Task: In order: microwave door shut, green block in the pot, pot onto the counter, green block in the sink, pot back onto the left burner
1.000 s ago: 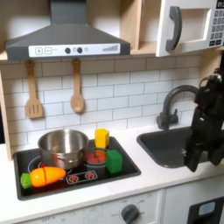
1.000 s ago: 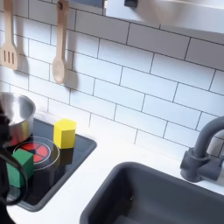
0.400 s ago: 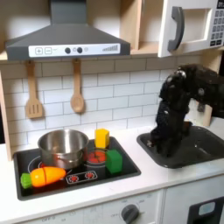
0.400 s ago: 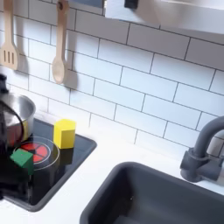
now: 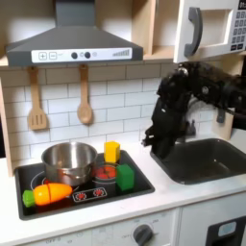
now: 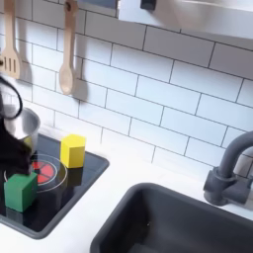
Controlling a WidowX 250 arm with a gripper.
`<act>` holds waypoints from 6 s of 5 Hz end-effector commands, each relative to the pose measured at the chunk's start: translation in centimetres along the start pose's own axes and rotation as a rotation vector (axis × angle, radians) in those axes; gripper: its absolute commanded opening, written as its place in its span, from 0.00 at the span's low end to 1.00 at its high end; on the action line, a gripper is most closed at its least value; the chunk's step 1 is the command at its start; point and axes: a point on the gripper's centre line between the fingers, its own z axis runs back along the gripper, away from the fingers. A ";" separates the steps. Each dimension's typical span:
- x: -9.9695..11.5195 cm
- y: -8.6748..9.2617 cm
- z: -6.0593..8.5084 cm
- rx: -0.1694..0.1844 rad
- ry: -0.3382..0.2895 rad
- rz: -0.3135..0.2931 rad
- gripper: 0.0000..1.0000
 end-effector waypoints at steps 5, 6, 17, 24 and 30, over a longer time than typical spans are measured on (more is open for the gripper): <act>11.9 2.9 5.4 0.036 -0.372 -0.002 0.00; 12.9 3.1 6.3 0.033 -0.422 -0.006 0.00; 21.3 3.8 8.1 0.050 -0.597 -0.029 0.00; 14.5 1.9 9.3 0.018 -0.487 -0.069 0.00; 3.9 -6.6 7.9 -0.174 -0.203 -0.231 1.00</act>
